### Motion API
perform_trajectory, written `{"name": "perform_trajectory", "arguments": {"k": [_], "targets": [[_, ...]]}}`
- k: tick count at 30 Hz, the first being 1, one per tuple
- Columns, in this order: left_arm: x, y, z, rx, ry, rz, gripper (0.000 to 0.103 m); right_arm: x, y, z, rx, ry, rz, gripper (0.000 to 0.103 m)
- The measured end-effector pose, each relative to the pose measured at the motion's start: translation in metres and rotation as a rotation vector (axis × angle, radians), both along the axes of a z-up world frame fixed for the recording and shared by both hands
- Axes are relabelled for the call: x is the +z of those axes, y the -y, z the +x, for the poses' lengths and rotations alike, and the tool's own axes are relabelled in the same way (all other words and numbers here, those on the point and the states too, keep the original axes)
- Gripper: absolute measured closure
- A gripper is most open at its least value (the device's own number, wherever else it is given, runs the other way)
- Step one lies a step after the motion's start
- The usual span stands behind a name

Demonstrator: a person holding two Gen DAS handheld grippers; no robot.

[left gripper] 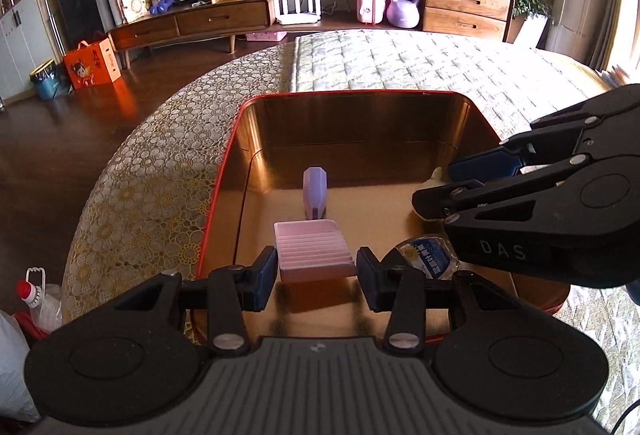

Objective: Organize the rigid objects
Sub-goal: 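Release the soap box into the red tin with the left tool while the right tool releases the beige ball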

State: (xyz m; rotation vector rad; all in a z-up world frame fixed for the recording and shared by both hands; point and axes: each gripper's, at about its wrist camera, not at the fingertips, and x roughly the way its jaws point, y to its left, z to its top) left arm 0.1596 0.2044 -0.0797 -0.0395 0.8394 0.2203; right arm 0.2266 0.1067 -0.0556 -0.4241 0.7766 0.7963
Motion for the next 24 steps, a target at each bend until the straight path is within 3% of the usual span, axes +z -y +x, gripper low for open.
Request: {"name": "perform_trajectory", "arguments": {"k": [10, 15, 24], "targets": [[-0.001, 0.006, 0.006, 0.007, -0.046, 0.043, 0.058, 0.01, 0.009, -0.008, -0.002, 0.002, 0.04, 0.061], [0.004, 0.008, 0.0, 0.014, -0.023, 0.052, 0.037, 0.019, 0.015, -0.014, -0.007, 0.01, 0.06, 0.059], [0.02, 0.017, -0.012, 0.005, 0.009, 0.06, 0.037, 0.041, 0.043, -0.031, -0.032, 0.018, 0.13, 0.053]]}}
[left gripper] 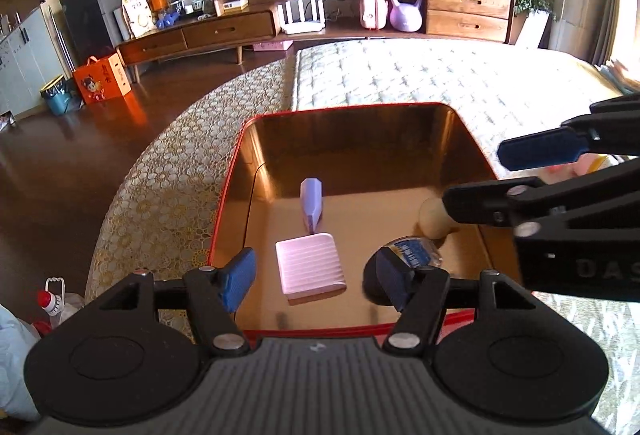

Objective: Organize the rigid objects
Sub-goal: 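Release the soap box into the red tin with the left tool while the right tool releases the beige ball, then withdraw both open tools from the red tin back over the table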

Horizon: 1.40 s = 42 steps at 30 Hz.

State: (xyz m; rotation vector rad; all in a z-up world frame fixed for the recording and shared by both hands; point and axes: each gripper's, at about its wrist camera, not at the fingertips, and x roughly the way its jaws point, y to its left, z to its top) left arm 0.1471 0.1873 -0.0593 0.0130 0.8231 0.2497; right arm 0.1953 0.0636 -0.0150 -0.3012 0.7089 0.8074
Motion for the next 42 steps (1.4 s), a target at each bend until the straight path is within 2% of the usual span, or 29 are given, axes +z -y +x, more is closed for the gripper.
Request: {"name": "perform_trajectory", "arguments": {"k": [4, 12, 17, 20, 28, 34, 36, 42], "targets": [[0.009, 0.008, -0.006, -0.012, 0.015, -0.002, 0.037, 0.012, 0.021, -0.008, -0.01, -0.011, 0.049, 0.041], [0.028, 0.031, -0.016, -0.048, 0.049, -0.014, 0.037, 0.027, 0.059, -0.023, -0.055, 0.01, 0.094, 0.035], [0.037, 0.049, -0.019, -0.071, 0.062, -0.02, 0.037, 0.03, 0.084, -0.033, -0.09, 0.021, 0.141, 0.019], [0.039, 0.06, -0.021, -0.08, 0.072, -0.026, 0.029, 0.031, 0.101, -0.039, -0.108, 0.031, 0.161, 0.017], [0.043, 0.089, -0.021, -0.116, 0.087, -0.079, 0.027, 0.027, 0.152, -0.051, -0.226, 0.044, 0.222, 0.0], [0.042, 0.116, -0.015, -0.149, 0.098, -0.098, 0.023, 0.014, 0.19, -0.055, -0.31, 0.028, 0.229, 0.0], [0.04, 0.125, -0.012, -0.151, 0.1, -0.102, 0.018, 0.01, 0.201, -0.055, -0.331, 0.022, 0.229, 0.0], [0.036, 0.146, 0.0, -0.169, 0.097, -0.16, 0.018, 0.0, 0.233, -0.055, -0.387, 0.038, 0.211, 0.0]]}}
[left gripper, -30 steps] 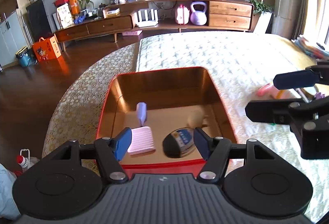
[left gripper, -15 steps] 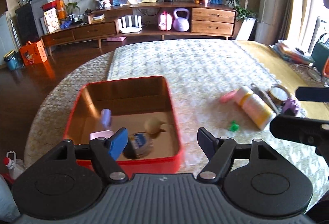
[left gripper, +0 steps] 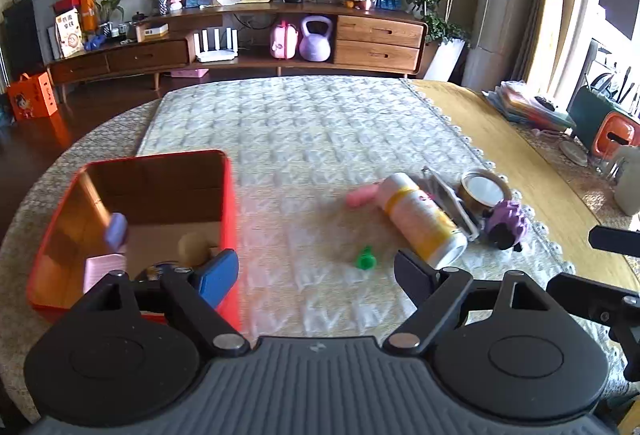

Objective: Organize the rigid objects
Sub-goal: 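Withdraw both open tools from the red tin back over the table, then grasp the green bottle cap with the left tool while the right tool grasps the purple spiky ball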

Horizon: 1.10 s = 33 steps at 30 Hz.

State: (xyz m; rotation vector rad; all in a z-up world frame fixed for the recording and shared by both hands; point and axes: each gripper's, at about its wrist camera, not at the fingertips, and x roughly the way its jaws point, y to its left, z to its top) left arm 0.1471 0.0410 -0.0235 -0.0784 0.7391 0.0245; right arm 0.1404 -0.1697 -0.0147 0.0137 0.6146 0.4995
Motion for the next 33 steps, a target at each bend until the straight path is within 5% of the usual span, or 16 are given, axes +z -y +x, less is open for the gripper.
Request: {"name": "perform_trajectory", "arguments": {"k": [13, 33], "targets": [[-0.031, 0.023, 0.04, 0.016, -0.042, -0.015, 0.018, -0.029, 0.04, 0.023, -0.061, -0.016, -0.06, 0.0], [-0.086, 0.03, 0.067, -0.022, -0.076, 0.006, 0.018, -0.062, 0.042, 0.079, -0.093, -0.076, -0.091, 0.008]]}}
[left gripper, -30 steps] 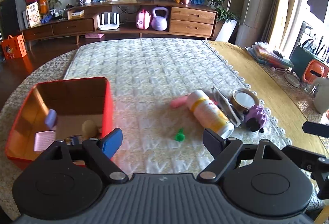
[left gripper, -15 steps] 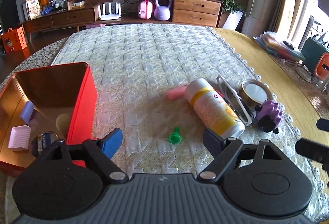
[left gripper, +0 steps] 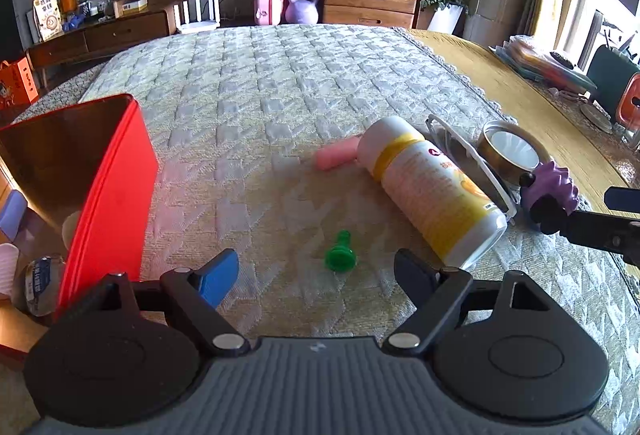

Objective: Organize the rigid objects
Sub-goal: 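Grasp the green bottle cap with the left tool while the right tool grasps the purple spiky ball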

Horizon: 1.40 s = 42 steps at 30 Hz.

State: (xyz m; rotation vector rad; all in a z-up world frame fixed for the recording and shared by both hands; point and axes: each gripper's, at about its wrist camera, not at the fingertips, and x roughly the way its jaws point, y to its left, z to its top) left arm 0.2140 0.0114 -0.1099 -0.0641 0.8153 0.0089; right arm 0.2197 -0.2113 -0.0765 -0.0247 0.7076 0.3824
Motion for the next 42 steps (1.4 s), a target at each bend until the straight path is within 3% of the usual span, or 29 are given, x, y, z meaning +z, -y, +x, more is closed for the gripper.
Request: {"name": "perform_trajectory", "arguments": {"k": [5, 8, 10, 12, 18, 22, 33, 42], "targets": [[-0.001, 0.003, -0.001, 0.009, 0.024, 0.013, 0.023, -0.005, -0.003, 0.011, -0.016, -0.013, 0.001, 0.013], [-0.001, 0.007, -0.003, -0.003, 0.04, 0.035, 0.043, -0.008, -0.004, 0.02, -0.026, -0.024, 0.005, 0.017], [0.001, 0.01, -0.003, -0.018, 0.046, 0.042, 0.051, -0.011, -0.006, 0.024, -0.03, -0.035, 0.002, 0.019], [0.002, 0.012, -0.005, -0.03, 0.054, 0.042, 0.067, -0.014, -0.009, 0.026, -0.031, -0.041, 0.001, 0.02], [0.002, 0.018, -0.009, -0.065, 0.068, 0.04, 0.087, -0.018, -0.011, 0.028, -0.041, -0.051, -0.004, 0.028], [0.002, 0.018, -0.008, -0.07, 0.065, 0.036, 0.088, -0.021, -0.011, 0.03, -0.059, -0.062, -0.006, 0.044], [0.007, 0.01, -0.012, -0.048, 0.041, 0.019, 0.088, -0.015, -0.008, 0.008, -0.075, -0.043, -0.011, 0.044], [0.023, -0.002, -0.03, -0.035, 0.044, -0.024, 0.088, 0.013, -0.006, -0.026, -0.041, -0.006, 0.004, 0.044]]}}
